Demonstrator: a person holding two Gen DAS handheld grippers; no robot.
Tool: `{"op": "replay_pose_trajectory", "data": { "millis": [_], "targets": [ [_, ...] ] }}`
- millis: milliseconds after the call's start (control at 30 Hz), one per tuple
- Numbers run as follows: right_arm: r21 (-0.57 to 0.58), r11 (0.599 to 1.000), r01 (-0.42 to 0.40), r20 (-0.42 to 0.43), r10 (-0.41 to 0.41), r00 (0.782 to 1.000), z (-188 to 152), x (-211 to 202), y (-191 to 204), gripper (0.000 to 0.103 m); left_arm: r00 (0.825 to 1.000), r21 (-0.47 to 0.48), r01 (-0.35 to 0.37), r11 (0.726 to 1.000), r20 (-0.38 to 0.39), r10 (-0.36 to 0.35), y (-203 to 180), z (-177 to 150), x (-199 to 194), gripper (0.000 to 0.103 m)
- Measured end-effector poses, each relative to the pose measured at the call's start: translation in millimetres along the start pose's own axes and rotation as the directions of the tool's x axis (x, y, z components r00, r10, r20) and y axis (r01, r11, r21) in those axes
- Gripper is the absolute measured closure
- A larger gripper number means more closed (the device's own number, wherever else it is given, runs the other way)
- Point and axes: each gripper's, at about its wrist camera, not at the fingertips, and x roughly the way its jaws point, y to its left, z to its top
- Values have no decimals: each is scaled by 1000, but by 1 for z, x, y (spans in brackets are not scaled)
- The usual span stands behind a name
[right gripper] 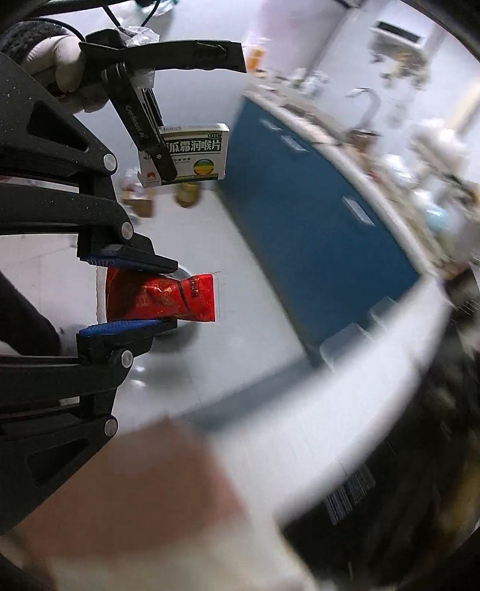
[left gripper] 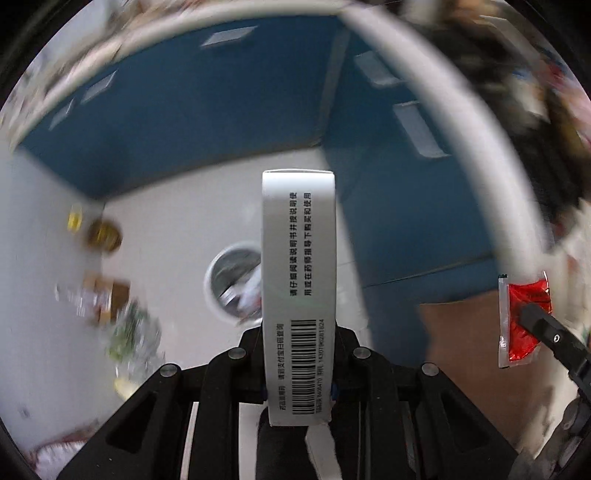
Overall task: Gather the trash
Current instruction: 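Carry the medicine box and red sachet toward the trash bin, then open both tools to drop the box and sachet into the bin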
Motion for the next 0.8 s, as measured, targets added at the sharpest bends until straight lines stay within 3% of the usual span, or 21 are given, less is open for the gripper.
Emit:
{"op": "replay_pose_trajectory", "data": {
  "millis": [167,333,500,667,700,733,767,800],
  "targets": [
    [-7,1000,-18,-153,17,988,-23,159,35,79,993,-101,-55,993,-112,43,100,-7,112,85],
    [9,1000,7,-283,-4,959,-54,323,32,79,975,-171,-45,984,-222,6,163,-15,243,84],
    [17,999,46,-352,-37,935,-79,439,10,79,952,-197,4,980,-300,-64,189,-13,360,84],
    [1,998,60,-413,-54,909,-79,531,-11,78,919,-237,62,969,-366,-148,194,-14,429,82],
    [-4,998,67,-429,-62,901,-82,550,-16,74,915,-242,64,968,-373,-154,196,-16,436,80],
    [-11,997,78,-440,-75,895,-85,563,-16,72,916,-241,57,969,-373,-147,197,-16,443,78],
    [-20,996,87,-453,-86,887,-87,573,-20,69,920,-235,45,971,-369,-132,199,-17,447,66],
    [-29,995,97,-464,-99,880,-89,582,-21,61,925,-230,33,973,-362,-117,202,-17,447,42]
  ]
}}
